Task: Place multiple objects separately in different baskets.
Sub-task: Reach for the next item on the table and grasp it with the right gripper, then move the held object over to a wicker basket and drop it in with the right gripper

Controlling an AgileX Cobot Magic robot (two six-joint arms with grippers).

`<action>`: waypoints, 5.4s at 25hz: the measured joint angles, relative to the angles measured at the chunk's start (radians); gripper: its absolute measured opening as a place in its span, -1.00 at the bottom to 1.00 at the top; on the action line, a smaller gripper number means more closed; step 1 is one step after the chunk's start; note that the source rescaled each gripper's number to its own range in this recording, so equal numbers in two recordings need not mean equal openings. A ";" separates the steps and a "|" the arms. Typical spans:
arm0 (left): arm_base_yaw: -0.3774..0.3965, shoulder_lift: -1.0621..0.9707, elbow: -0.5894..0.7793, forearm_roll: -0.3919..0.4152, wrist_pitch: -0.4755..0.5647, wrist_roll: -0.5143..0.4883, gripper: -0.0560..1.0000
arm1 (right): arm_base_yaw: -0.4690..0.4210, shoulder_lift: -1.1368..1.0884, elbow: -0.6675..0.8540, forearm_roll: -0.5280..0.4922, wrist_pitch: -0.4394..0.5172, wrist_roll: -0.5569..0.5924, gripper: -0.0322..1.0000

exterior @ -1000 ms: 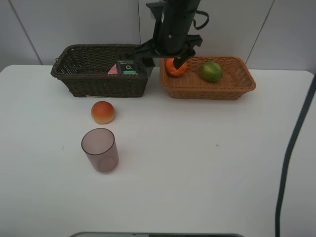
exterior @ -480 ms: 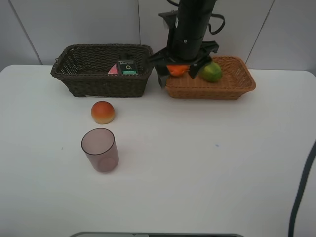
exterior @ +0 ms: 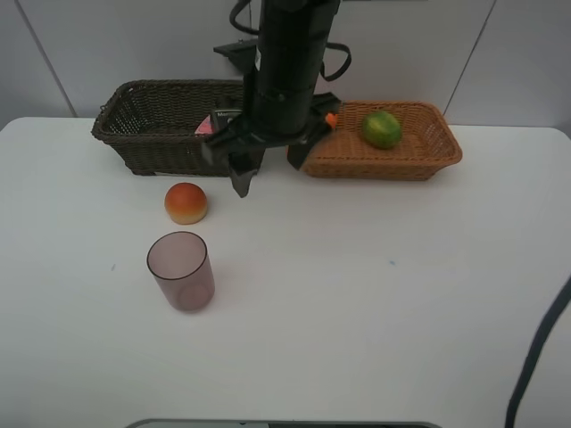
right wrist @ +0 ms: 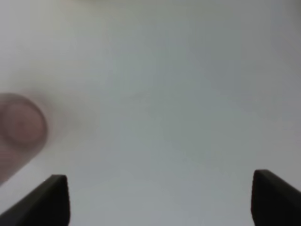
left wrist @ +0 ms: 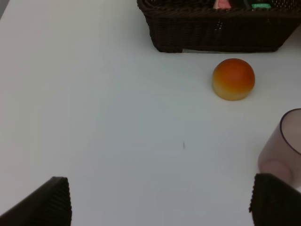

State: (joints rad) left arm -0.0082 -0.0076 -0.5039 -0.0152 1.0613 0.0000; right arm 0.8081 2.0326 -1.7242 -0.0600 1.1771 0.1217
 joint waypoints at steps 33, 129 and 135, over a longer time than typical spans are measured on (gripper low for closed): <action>0.000 0.000 0.000 0.000 0.000 0.000 0.86 | 0.185 0.164 0.000 0.052 -0.195 -0.001 0.60; 0.000 0.000 0.000 0.000 0.000 0.000 0.86 | -0.103 0.155 -0.294 -0.001 -0.260 0.002 -0.94; 0.000 0.000 0.000 0.000 0.000 0.000 0.86 | -0.149 0.155 -0.296 -0.009 -0.486 0.002 -0.94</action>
State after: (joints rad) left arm -0.0082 -0.0076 -0.5039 -0.0152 1.0613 0.0000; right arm 0.6590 2.1877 -2.0198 -0.0691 0.6908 0.1239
